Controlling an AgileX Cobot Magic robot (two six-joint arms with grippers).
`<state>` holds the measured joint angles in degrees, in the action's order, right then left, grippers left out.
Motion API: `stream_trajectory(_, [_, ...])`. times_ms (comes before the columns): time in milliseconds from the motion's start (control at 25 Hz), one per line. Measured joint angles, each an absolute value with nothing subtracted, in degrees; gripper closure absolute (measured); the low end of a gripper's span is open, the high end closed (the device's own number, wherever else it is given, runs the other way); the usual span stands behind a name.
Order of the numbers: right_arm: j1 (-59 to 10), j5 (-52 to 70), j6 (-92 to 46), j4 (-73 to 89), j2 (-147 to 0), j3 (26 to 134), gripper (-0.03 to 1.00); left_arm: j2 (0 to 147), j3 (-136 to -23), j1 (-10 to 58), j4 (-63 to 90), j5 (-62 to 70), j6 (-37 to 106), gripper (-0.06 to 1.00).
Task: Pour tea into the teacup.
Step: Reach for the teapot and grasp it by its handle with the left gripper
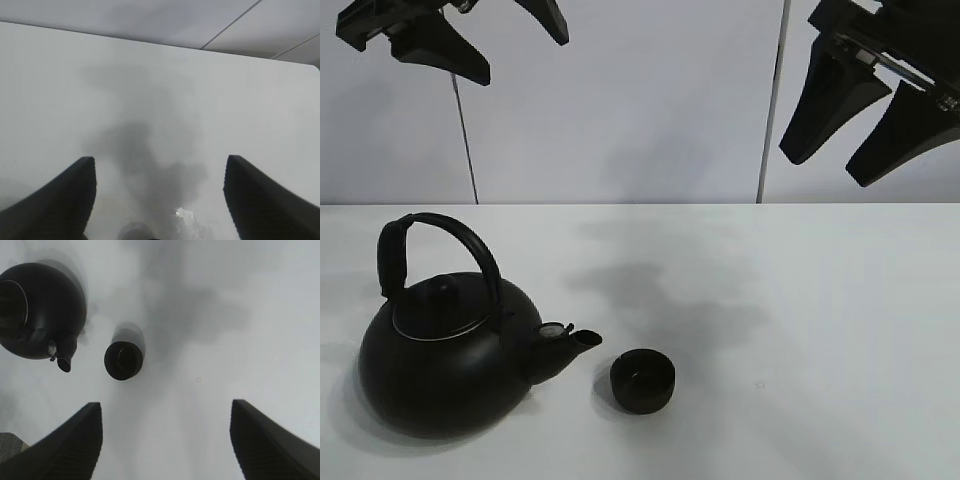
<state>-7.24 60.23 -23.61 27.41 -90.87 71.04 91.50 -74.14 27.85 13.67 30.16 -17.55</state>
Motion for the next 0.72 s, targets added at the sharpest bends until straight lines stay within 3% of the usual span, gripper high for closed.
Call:
stream_trajectory(440, [-7.24, 60.23, -23.61, 27.47, -90.87, 71.04, 0.47, 91.5, -74.14, 27.85, 13.67, 30.21, -17.23, 0.42])
stream_trajectory(720, [-7.24, 60.23, -23.61, 27.47, -90.87, 71.04, 0.47, 89.97, -70.39, 27.85, 13.67, 27.13, -8.11, 0.42])
